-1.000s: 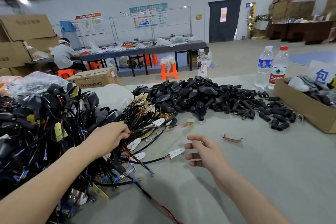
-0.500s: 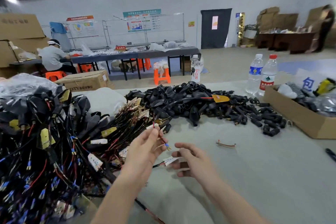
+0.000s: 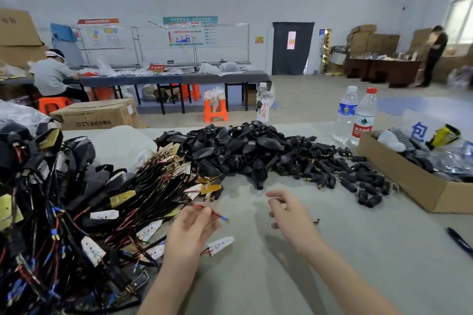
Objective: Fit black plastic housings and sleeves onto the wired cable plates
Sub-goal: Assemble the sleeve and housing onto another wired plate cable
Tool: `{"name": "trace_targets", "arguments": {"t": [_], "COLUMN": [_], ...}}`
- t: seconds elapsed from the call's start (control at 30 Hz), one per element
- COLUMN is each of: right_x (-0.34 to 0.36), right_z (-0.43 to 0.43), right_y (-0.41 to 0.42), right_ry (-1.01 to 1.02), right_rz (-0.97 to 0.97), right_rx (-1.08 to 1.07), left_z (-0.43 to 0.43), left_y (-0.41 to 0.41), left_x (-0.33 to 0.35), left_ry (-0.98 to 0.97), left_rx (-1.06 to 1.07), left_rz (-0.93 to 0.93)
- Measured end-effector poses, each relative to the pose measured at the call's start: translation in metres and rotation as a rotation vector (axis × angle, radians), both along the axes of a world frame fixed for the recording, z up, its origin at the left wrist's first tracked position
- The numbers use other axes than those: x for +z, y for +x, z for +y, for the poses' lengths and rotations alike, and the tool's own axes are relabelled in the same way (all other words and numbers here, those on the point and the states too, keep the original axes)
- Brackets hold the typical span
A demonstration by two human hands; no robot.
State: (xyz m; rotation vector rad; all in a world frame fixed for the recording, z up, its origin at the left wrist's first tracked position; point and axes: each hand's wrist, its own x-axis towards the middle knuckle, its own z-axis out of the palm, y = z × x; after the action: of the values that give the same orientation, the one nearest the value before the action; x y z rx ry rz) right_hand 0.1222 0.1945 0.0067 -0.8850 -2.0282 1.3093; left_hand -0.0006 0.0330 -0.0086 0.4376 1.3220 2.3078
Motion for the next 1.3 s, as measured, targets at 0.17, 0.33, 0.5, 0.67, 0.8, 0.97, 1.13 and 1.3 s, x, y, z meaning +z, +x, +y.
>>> {"name": "trace_targets", "arguments": {"t": [0.17,0.33,0.5,0.67,0.8,0.97,1.13,1.3], "right_x": [-0.004,-0.016,-0.019,-0.015,-0.014,-0.013,-0.001,-0.009], "right_z": [0.033,0.046,0.052,0.053,0.053,0.055,0.030,-0.014], "right_y": [-0.055,-0.088,-0.093,-0.093,-0.100,-0.095,-0.058,0.004], "right_ry": [0.329,0.439,0.499,0.413,0.391,0.357,0.381,0.370], "right_rz": [-0.270,-0.564,-0.619,-0.638,-0.654,-0.614,-0.399,-0.207], "right_rx": [-0.050,-0.162,-0.170,-0.141,-0.187,-0.206,-0.096,0.059], "left_z": [-0.006,-0.002,-0.002,-0.005,-0.009,-0.009,0.001,0.007], "left_y": [-0.031,-0.034,-0.033,-0.023,-0.021,-0.022,-0.006,0.028], "left_x": [-0.008,-0.015,-0.013,-0.008,-0.008,-0.007,0.003,0.005], "left_ry": [0.061,0.058,0.051,0.016,0.021,0.025,0.024,-0.081], "left_rx": [0.011,-0.015,-0.015,-0.001,-0.006,-0.003,-0.027,-0.043], "left_rz": [-0.130,-0.173,-0.157,-0.133,-0.144,-0.140,-0.070,0.065]}}
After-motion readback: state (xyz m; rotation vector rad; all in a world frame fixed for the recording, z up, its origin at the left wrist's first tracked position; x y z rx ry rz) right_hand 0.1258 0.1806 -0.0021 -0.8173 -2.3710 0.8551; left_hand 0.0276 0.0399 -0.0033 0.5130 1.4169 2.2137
